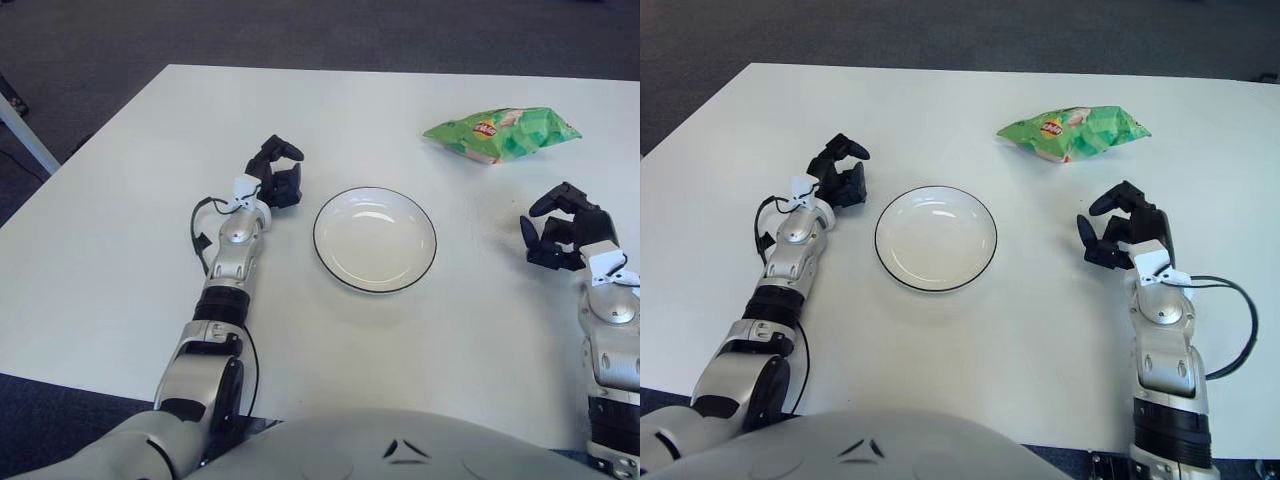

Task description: Put the snack into the plate.

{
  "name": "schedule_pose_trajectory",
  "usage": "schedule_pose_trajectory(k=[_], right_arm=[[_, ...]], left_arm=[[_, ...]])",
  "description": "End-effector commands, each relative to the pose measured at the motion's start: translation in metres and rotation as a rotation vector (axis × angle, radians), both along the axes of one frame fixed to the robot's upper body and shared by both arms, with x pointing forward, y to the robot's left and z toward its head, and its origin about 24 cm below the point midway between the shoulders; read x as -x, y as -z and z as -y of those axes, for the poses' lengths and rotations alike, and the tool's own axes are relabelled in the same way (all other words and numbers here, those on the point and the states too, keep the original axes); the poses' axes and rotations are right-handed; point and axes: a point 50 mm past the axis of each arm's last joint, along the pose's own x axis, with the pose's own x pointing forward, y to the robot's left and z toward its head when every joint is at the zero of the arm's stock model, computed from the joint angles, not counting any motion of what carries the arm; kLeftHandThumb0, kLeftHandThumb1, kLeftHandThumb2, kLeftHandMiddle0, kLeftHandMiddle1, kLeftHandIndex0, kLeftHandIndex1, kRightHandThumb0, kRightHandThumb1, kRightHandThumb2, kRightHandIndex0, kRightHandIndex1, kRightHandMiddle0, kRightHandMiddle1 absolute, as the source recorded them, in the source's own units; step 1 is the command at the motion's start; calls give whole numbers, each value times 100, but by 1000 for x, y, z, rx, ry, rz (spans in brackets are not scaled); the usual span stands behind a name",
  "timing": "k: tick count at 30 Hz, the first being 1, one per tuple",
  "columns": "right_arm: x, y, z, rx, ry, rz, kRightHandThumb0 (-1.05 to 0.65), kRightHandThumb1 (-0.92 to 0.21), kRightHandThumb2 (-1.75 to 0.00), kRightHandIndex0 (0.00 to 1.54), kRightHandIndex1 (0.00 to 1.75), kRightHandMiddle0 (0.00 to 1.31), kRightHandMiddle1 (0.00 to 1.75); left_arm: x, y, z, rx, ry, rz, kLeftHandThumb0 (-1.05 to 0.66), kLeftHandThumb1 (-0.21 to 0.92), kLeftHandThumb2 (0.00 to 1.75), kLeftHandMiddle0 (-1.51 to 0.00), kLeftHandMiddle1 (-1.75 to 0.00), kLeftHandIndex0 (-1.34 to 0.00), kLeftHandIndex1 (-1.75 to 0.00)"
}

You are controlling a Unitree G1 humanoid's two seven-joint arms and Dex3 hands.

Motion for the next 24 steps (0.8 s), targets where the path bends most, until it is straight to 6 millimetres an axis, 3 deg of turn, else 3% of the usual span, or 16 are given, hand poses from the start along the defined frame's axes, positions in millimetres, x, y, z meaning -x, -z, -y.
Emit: schedule_pose_trajectory(k=[1,12,16,20,24], right_arm=[[-1,-13,-2,96,-2,48,-41,-57,-99,86,175,42,175],[-11,-41,-2,356,-33,132,-40,-60,-95,71,175,40,175],[-12,-49,-2,411,-51,144,-9,-41,-120,65,169,35,175],[-15,-57,-3,507,-61,148,-3,-41,-118,62,163,33,175],[-20,-63,-2,614,-61,145,-1,-47,-109,58,158,29,175]], left_arm=[[14,31,-6,8,-14,-104,-41,54,104,-121,-175,-44,-175],[12,33,-11,13,-20,-103,-41,55,103,-121,-175,-44,-175],[12,34,-13,11,-22,-103,-42,53,105,-122,-175,-45,-175],[11,35,-14,14,-24,-104,-42,52,106,-123,-175,-46,-175],[11,36,-15,18,-28,-104,-43,50,109,-124,-175,-47,-175]])
